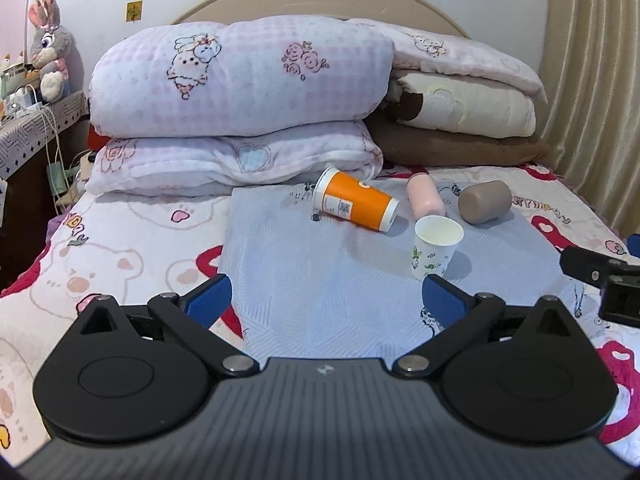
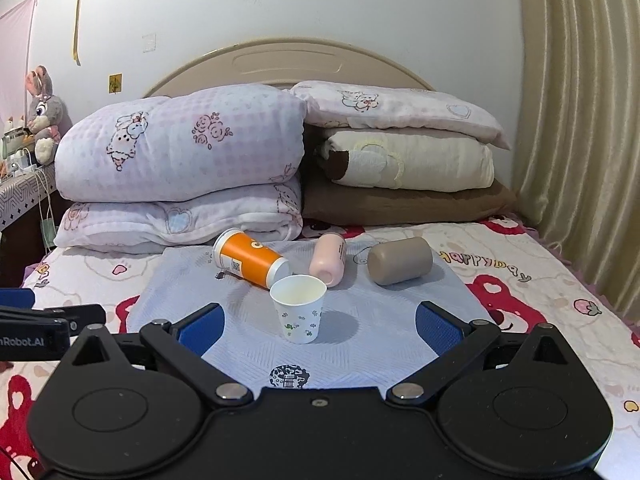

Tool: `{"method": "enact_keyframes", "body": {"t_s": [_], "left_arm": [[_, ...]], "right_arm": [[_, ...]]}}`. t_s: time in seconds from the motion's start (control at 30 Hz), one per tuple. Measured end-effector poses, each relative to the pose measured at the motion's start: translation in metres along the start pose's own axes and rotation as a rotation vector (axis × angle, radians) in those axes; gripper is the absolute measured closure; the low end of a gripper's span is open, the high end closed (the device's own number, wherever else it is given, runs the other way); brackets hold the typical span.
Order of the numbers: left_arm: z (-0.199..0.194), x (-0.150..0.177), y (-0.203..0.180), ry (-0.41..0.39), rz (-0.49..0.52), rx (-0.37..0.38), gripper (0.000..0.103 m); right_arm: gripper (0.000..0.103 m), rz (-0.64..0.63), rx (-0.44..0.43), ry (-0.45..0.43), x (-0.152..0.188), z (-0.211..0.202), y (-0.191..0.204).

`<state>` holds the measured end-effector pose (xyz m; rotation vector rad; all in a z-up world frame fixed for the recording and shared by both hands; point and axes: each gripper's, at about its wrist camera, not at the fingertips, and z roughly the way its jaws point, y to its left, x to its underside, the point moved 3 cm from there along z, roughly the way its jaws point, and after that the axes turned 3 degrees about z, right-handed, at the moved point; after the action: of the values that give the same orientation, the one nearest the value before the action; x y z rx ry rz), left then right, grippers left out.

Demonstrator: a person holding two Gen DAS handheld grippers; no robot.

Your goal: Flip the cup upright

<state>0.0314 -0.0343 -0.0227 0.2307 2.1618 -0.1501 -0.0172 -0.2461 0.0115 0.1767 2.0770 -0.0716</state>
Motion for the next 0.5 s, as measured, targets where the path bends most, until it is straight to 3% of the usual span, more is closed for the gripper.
{"method": "enact_keyframes", "body": {"t_s": [0.5], "left_arm": [[-0.005,-0.0039,0.0036,0.022,0.005,-0.05,0.0]], "right_arm": [[0.0,0.007,-0.009,0.035,0.0035,-0.0039,0.0048]]}}
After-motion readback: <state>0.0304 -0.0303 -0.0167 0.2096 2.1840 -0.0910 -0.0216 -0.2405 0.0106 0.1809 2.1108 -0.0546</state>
